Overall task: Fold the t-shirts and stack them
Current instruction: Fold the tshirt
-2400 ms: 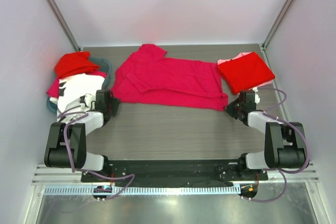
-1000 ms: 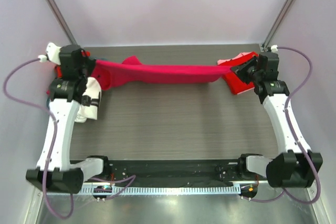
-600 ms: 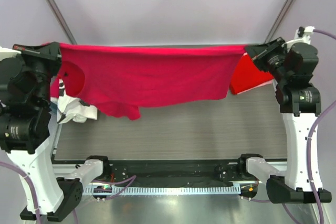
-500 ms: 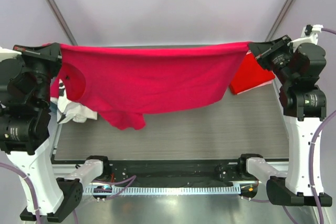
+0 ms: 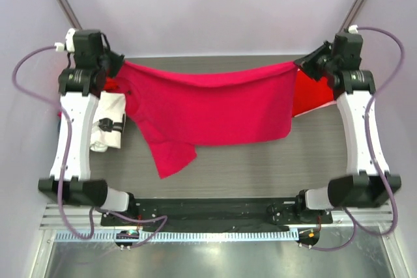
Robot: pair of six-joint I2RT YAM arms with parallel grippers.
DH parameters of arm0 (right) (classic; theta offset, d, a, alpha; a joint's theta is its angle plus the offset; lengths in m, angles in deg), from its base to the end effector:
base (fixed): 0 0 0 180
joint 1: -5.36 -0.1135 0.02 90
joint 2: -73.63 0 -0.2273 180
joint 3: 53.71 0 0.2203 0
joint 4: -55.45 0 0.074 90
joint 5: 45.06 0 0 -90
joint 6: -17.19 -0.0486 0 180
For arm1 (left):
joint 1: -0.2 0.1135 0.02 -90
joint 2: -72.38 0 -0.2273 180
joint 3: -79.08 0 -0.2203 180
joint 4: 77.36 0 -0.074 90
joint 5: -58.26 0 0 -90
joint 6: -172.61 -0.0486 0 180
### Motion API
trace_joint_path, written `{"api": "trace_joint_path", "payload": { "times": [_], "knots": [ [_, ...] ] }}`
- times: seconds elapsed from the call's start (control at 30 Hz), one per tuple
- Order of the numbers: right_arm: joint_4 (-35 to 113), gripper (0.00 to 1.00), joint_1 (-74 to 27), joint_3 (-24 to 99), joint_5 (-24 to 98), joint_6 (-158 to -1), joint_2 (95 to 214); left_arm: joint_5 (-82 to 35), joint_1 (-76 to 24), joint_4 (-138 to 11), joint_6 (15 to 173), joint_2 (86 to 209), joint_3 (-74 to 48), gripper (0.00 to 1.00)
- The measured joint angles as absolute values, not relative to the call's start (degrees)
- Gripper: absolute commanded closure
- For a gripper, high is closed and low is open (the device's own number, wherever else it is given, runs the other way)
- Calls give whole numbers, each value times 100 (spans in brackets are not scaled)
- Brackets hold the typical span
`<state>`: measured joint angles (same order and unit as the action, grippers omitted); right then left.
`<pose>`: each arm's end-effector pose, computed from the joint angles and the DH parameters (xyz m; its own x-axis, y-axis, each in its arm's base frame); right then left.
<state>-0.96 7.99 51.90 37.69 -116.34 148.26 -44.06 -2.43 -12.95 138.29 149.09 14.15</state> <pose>0.2590 -0.0058 0.3936 -0.3581 0.7004 -0.6174 0.2459 0.7087 0.6613 0.2498 -0.0011 0.4181 -0.1262 -0.8019 -0.5839 -0.4450 0.5719 -0.6892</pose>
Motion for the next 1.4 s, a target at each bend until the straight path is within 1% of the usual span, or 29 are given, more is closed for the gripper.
{"api": "trace_joint_path", "payload": {
  "times": [0.17,0.3,0.4,0.5,0.57,0.67,0.83,0.97,1.07,1.2,1.4],
  "knots": [
    [-168,99,1081,6366,3376,-11726,16321,-4198,-189,-1361,14076,16422,2877,100],
    [-33,99,1387,7714,3024,-11933,17178,-4006,-114,-1654,14288,16920,3791,100],
    [140,99,1531,8283,2729,-12080,17449,-3665,67,-2224,14532,17025,4031,100],
    [378,99,1562,8254,2486,-12121,17482,-3422,281,-2661,14666,17064,3891,100],
    [822,99,1555,7662,2320,-12123,17372,-3284,402,-3039,14705,16970,3334,100],
    [1572,99,1571,6040,2115,-12180,17145,-3044,590,-3837,14838,16531,1450,100],
    [2459,99,1599,3492,1966,-12266,17219,-2943,694,-4904,14954,16094,-1739,100],
    [2778,99,1649,2176,1977,-12213,17259,-2904,705,-5227,14943,15768,-3385,100],
    [3156,99,1662,1455,2021,-12088,17257,-2882,710,-5463,14902,15254,-4080,100],
    [3495,99,1678,637,2030,-11964,17040,-2887,712,-5728,14751,14483,-4637,100],
    [3604,99,1682,-552,2357,-11796,15510,-3127,714,-5588,14539,13001,-5512,100]
  ]
}}
